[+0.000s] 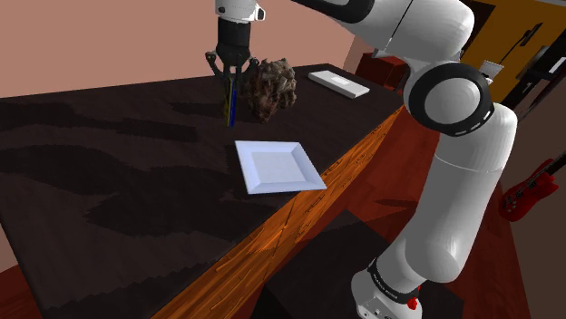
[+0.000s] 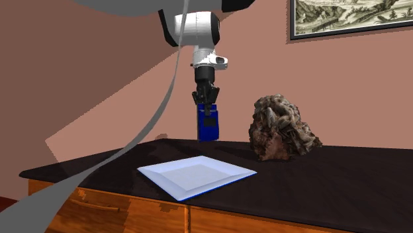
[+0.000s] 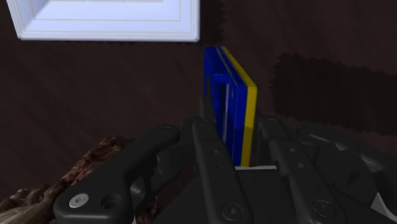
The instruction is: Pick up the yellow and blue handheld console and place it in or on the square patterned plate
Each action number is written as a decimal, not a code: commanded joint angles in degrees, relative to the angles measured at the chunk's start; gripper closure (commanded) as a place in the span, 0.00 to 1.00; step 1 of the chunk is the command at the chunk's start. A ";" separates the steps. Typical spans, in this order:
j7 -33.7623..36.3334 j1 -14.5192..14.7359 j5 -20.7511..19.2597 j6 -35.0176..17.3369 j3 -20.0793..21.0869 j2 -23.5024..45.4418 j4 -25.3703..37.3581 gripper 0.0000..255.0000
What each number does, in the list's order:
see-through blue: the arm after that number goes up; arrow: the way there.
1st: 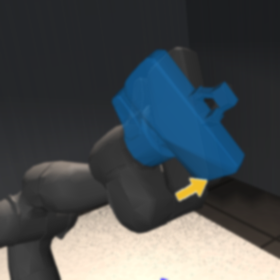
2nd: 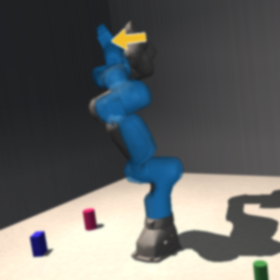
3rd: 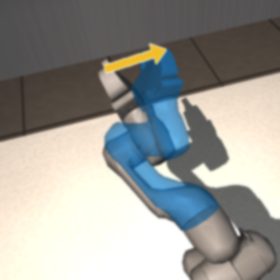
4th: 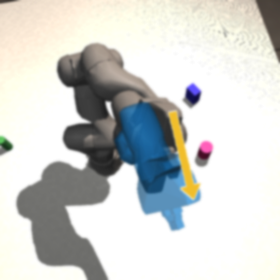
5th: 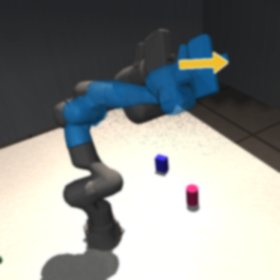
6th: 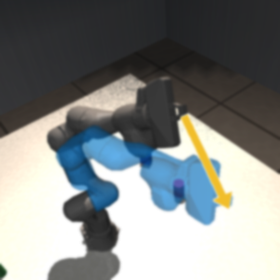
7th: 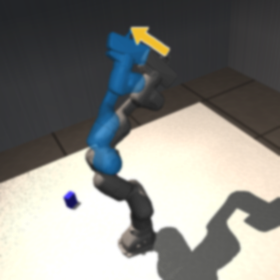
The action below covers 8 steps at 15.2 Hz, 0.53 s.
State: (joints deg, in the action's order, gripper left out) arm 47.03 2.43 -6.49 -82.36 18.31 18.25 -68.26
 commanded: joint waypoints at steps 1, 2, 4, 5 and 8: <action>0.01 0.28 -0.20 1.91 0.03 0.59 2.47 1.00; 0.03 0.48 -0.37 2.96 0.04 1.08 3.99 1.00; 0.07 0.94 -0.74 5.16 0.06 2.19 7.27 1.00; 0.08 0.99 -0.78 5.37 0.06 2.31 7.60 1.00; -0.71 -1.45 2.09 2.37 0.22 -7.15 -4.49 1.00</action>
State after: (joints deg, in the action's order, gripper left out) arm 46.77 1.86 -5.40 -79.11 18.54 14.31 -68.81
